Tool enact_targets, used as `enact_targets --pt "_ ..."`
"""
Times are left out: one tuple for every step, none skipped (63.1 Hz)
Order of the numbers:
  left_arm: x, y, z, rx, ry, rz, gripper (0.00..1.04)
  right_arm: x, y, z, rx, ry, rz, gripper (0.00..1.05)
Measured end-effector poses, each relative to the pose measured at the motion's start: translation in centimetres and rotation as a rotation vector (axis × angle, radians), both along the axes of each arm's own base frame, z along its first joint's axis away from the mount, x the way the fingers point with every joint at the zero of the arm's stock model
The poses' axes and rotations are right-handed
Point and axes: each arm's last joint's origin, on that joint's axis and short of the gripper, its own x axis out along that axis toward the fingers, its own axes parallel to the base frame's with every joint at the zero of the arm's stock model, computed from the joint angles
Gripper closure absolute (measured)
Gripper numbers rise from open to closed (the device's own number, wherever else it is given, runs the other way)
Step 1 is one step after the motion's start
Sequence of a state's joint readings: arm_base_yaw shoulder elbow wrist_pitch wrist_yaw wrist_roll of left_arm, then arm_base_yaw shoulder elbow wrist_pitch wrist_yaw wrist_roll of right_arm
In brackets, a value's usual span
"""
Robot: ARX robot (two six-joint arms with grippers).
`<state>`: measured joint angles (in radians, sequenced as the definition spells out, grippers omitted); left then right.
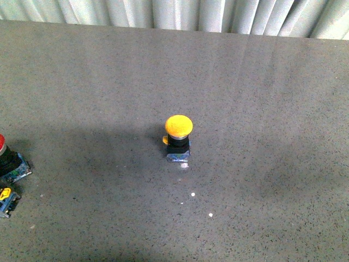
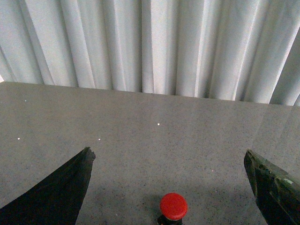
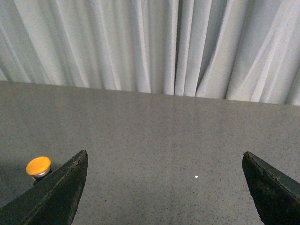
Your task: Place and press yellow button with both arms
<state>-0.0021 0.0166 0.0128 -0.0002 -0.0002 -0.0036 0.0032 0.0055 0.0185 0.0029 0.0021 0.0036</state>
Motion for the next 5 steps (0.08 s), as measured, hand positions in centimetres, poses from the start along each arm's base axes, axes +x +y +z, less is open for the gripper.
enact_targets --pt "0.0 0.0 0.0 0.0 0.0 0.0 0.09 0.0 0.0 0.0 0.0 0.0 0.0 0.09" --pt "0.0 0.0 0.0 0.0 0.0 0.0 0.09 0.0 0.0 0.0 0.0 0.0 0.0 0.09" --pt "0.0 0.0 0.0 0.0 0.0 0.0 0.09 0.0 0.0 0.0 0.0 0.0 0.0 0.09" --pt "0.0 0.0 0.0 0.0 0.0 0.0 0.09 0.0 0.0 0.0 0.0 0.0 0.0 0.09" --pt "0.0 0.0 0.0 0.0 0.0 0.0 0.09 0.0 0.0 0.0 0.0 0.0 0.0 0.09"
